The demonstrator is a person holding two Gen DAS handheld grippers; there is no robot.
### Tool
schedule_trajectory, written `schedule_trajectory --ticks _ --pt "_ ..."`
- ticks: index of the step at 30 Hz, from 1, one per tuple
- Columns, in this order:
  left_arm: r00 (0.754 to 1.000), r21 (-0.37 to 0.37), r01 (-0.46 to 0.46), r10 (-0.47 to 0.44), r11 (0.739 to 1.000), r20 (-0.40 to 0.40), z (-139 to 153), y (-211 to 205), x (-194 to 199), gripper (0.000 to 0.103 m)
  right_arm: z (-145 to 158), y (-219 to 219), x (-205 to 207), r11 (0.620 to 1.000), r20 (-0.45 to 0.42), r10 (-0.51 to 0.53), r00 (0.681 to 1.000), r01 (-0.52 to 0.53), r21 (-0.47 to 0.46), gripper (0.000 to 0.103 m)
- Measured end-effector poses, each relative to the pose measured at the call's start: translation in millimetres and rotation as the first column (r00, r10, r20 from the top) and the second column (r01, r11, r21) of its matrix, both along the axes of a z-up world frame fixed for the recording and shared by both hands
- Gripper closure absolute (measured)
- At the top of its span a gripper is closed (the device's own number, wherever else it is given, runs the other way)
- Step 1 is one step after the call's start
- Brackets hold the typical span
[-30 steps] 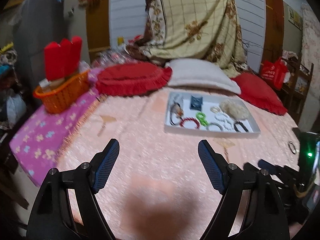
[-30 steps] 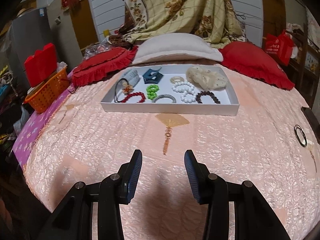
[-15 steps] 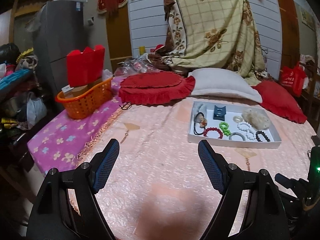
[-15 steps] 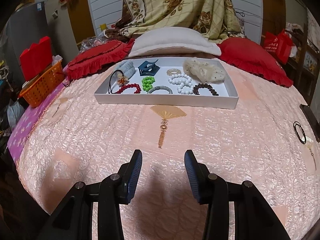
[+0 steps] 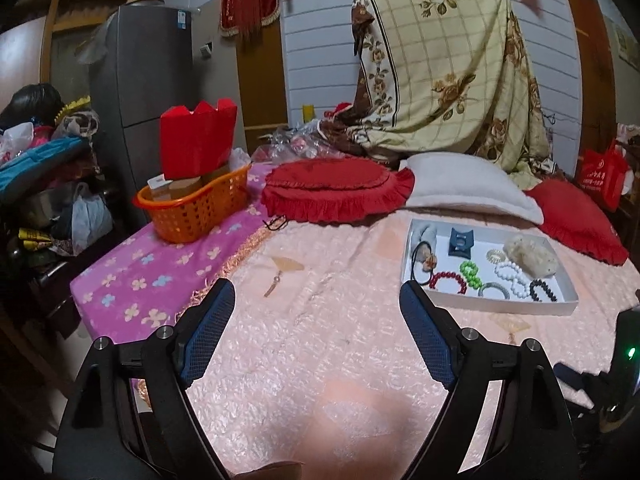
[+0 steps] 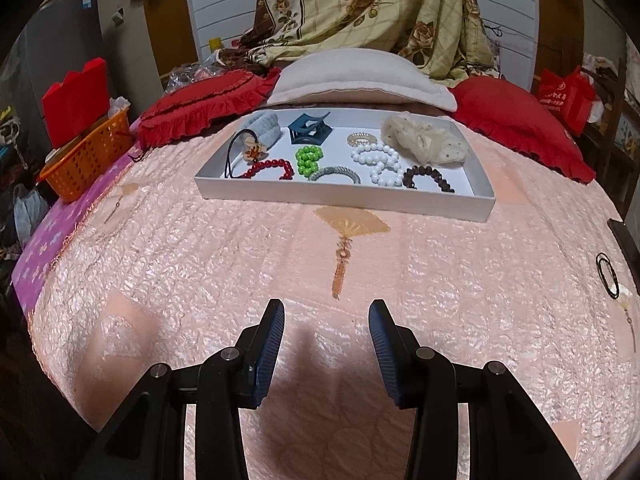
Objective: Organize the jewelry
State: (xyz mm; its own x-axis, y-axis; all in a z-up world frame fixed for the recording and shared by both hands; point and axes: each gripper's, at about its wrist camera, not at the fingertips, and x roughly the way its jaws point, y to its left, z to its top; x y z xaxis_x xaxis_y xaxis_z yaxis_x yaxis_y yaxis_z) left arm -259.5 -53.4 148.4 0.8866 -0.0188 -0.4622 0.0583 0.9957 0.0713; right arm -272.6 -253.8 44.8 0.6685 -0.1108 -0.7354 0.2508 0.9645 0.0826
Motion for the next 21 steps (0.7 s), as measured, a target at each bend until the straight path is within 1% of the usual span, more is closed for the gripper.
schedule_trajectory --ticks 3,5,7,11,14,21 --pt "0.999 -0.019 0.028 -0.028 0.999 -0.03 -4 0 1 0.018 5 0 1 1.0 0.018 -0.006 1.0 0.005 0.006 0.061" --pt "0.999 -0.027 0.025 -0.026 0.999 -0.037 -9 -1 3 0.018 0 3 3 1.0 0.001 -0.009 1.0 0.009 -0.008 0.061" --pt "0.996 -0.008 0.039 -0.039 0.999 -0.075 -12 -6 8 0.018 -7 3 6 1.0 -0.022 -0.004 1.0 0.004 0.0 0.061" --pt "0.991 -0.002 0.049 -0.048 0.999 -0.122 -16 -14 11 0.018 -9 1 4 1.0 -0.026 -0.009 1.0 0.009 0.01 0.061" --pt "0.98 -0.008 0.079 -0.08 0.997 -0.181 -21 -21 13 0.018 -4 -6 -1 1.0 -0.014 -0.025 1.0 0.025 -0.014 0.061" --pt "0.951 -0.032 0.125 -0.129 0.992 -0.281 -33 -34 17 0.018 10 -33 -13 0.99 -0.009 -0.136 0.991 0.136 -0.027 0.061"
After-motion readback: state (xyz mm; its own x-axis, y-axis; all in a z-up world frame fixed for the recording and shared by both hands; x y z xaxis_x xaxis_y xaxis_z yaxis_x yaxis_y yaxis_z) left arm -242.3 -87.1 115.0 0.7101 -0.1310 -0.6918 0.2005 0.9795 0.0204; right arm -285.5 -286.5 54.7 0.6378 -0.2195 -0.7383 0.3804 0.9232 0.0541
